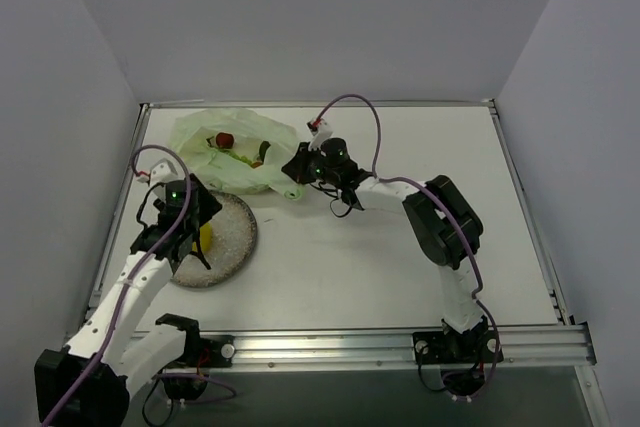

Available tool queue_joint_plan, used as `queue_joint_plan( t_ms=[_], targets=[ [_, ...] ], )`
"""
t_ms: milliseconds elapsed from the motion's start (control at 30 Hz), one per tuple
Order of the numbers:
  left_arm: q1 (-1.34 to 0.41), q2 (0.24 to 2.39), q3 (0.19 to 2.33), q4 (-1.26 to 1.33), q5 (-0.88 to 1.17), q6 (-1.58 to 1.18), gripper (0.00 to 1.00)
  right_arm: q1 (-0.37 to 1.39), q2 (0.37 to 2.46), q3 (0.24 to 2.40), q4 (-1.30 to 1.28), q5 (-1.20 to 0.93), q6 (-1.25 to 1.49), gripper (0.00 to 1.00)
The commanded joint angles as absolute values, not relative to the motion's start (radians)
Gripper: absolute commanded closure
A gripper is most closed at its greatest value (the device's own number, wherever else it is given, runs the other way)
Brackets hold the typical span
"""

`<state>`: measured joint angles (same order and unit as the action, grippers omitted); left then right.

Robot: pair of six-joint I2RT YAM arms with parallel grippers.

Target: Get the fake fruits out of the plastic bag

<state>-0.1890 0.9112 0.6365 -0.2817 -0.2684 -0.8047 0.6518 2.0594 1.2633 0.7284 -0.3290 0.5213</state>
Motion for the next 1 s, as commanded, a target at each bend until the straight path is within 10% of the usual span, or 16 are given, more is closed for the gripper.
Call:
queue_joint_plan(
  t_ms=[0, 500, 967],
  targets=[
    [-0.241, 1.007, 0.794, -0.196, -0.221, -0.756, 0.48, 0.673, 1.986, 1.255, 0.726, -0.304, 0.477, 1.00],
    [-0.255, 1.640, 1.169, -0.040, -0.071, -0.713, 0.68, 0.695, 1.968, 1.123, 0.749, -0.129, 0.476, 1.00],
    [-0.258, 1.786, 1.223, -0.058, -0.026, -0.660, 0.51, 0.715, 2.006, 1.060, 0.787, -0.103, 0.479, 1.00]
  ],
)
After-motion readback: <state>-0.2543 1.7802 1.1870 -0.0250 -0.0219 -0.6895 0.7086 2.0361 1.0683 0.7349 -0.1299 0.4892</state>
